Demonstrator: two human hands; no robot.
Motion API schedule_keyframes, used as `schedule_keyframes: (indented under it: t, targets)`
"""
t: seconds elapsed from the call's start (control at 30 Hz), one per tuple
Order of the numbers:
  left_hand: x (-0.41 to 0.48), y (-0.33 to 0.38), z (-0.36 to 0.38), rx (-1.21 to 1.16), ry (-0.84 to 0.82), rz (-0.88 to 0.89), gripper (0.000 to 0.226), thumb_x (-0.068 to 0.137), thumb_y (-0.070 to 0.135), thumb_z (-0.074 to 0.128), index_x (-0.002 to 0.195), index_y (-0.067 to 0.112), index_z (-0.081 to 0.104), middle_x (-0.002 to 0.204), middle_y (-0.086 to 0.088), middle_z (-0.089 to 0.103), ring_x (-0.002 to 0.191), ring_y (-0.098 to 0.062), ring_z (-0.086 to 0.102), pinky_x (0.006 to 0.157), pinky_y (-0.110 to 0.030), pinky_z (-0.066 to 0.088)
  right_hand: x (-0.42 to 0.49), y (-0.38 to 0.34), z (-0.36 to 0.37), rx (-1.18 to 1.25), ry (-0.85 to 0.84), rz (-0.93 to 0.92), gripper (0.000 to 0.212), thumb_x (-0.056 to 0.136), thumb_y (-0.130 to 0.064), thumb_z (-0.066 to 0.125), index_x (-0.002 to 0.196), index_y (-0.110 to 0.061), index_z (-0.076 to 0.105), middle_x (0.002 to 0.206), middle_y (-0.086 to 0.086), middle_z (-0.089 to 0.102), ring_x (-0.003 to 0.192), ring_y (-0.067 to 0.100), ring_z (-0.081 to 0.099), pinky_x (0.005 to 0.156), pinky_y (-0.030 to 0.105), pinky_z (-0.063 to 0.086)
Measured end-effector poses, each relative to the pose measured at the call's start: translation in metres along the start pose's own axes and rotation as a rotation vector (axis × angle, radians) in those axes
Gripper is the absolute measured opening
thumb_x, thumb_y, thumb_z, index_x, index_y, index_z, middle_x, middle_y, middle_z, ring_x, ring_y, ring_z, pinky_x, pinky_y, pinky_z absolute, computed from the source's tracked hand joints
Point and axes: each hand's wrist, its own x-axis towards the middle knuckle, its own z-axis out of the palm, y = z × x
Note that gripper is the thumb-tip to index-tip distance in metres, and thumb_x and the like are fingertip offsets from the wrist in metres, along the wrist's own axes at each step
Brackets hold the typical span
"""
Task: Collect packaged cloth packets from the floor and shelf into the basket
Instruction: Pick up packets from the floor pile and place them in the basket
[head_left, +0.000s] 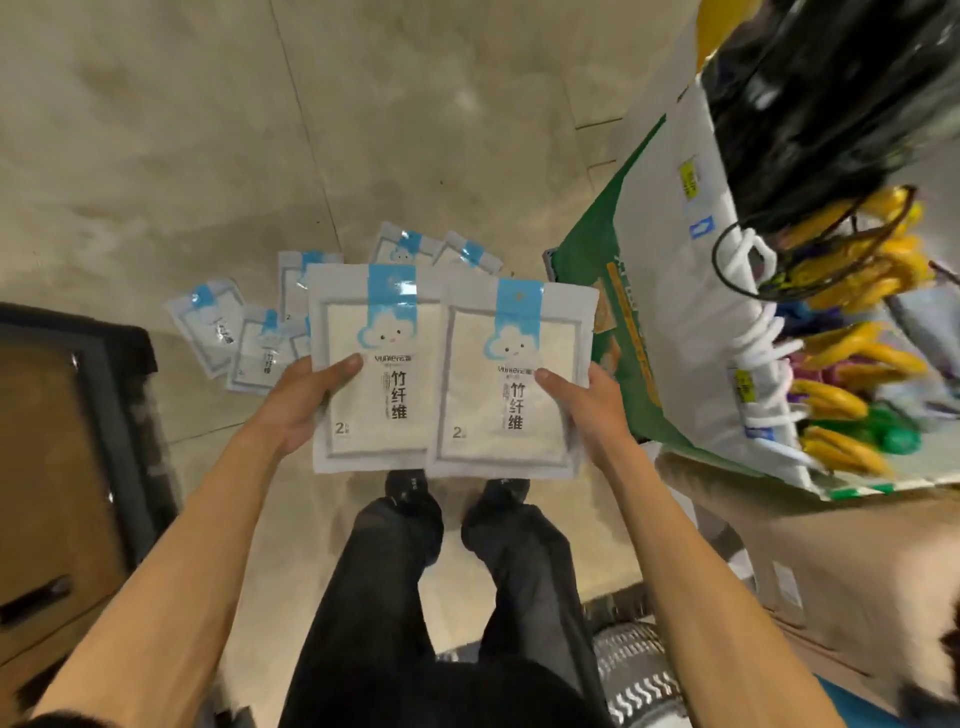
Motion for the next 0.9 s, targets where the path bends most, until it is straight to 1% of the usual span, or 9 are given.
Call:
schedule_keyframes:
  t: [0.17,0.27,0.37,0.47,0.6,0.7,0.77,0.83,0.9]
  targets:
    - [-0.062,0.040,0.018,0.009,-0.085,0.099,0.082,0.055,0.042,0.096,0.123,0.007,0.066,0.122,-0.013,0.071,0.112,-0.029,0.069,0.092,-0.040,0.058,-0.070,-0.058,-0.022,0.010,-0.028,-0.086,0.025,0.087,-0.014,0.075,0.111,-0.015,0.069,0.097,-0.003,0.077,0.087,0.015,0.075,0.065,0.026,0.059]
    - [-0.088,0.062,0.027,0.029,-0.127,0.131,0.054,0.077,0.029,0.080,0.123,0.006,0.065,0.120,-0.014,0.072,0.108,-0.029,0.071,0.086,-0.039,0.060,-0.101,-0.076,-0.031,0.008,0.001,-0.140,0.025,0.086,-0.012,0.076,0.111,-0.011,0.070,0.099,0.000,0.077,0.090,0.018,0.075,0.069,0.026,0.058]
    - [-0.107,0.079,0.031,0.057,-0.158,0.149,0.045,0.087,0.017,0.066,0.129,0.000,0.061,0.119,-0.016,0.072,0.105,-0.029,0.072,0.079,-0.036,0.062,-0.133,-0.083,-0.039,0.049,0.058,-0.168,0.023,0.086,-0.012,0.076,0.108,-0.014,0.070,0.099,0.000,0.077,0.089,0.015,0.074,0.070,0.026,0.059]
    - [-0.126,0.093,0.034,0.145,-0.210,0.138,0.030,0.094,0.012,0.062,0.121,0.002,0.065,0.115,-0.017,0.073,0.099,-0.028,0.074,0.076,-0.034,0.062,-0.164,-0.074,-0.043,0.105,0.134,-0.193,0.025,0.086,-0.013,0.075,0.111,-0.015,0.069,0.101,0.000,0.077,0.091,0.018,0.074,0.076,0.033,0.061]
    - [-0.151,0.108,0.035,0.235,-0.287,0.149,0.021,0.093,0.012,0.063,0.112,0.004,0.067,0.109,-0.015,0.075,0.092,-0.025,0.075,0.073,-0.034,0.063,-0.201,-0.047,-0.037,0.204,0.218,-0.199,0.033,0.085,-0.016,0.076,0.117,-0.013,0.067,0.105,0.004,0.076,0.096,0.024,0.074,0.085,0.046,0.059]
    - [-0.167,0.114,0.034,0.314,-0.359,0.153,0.038,0.075,0.022,0.075,0.108,0.005,0.067,0.108,-0.015,0.075,0.091,-0.024,0.075,0.072,-0.033,0.063,-0.234,-0.024,-0.023,0.292,0.294,-0.190,0.033,0.084,-0.014,0.078,0.115,-0.011,0.068,0.104,0.007,0.076,0.094,0.026,0.074,0.086,0.050,0.059]
    - [-0.175,0.114,0.034,0.364,-0.391,0.148,0.028,0.081,0.017,0.072,0.106,0.005,0.067,0.104,-0.014,0.076,0.087,-0.023,0.076,0.071,-0.033,0.063,-0.256,-0.007,-0.016,0.369,0.341,-0.184,0.030,0.083,-0.012,0.078,0.111,-0.010,0.068,0.103,0.010,0.076,0.094,0.029,0.074,0.086,0.051,0.059]
    - [-0.180,0.111,0.036,0.413,-0.416,0.127,0.018,0.093,0.011,0.064,0.109,0.004,0.067,0.106,-0.015,0.076,0.089,-0.024,0.076,0.075,-0.034,0.063,-0.279,0.008,-0.013,0.413,0.380,-0.184,0.027,0.084,-0.011,0.077,0.109,-0.012,0.067,0.104,0.011,0.076,0.092,0.028,0.074,0.081,0.048,0.060]
    - [-0.183,0.107,0.040,0.486,-0.444,0.122,0.018,0.095,0.010,0.061,0.109,0.002,0.068,0.109,-0.018,0.074,0.089,-0.025,0.076,0.076,-0.033,0.063,-0.302,0.025,-0.012,0.443,0.435,-0.188,0.028,0.085,-0.011,0.076,0.111,-0.012,0.066,0.104,0.010,0.076,0.088,0.023,0.075,0.070,0.036,0.062]
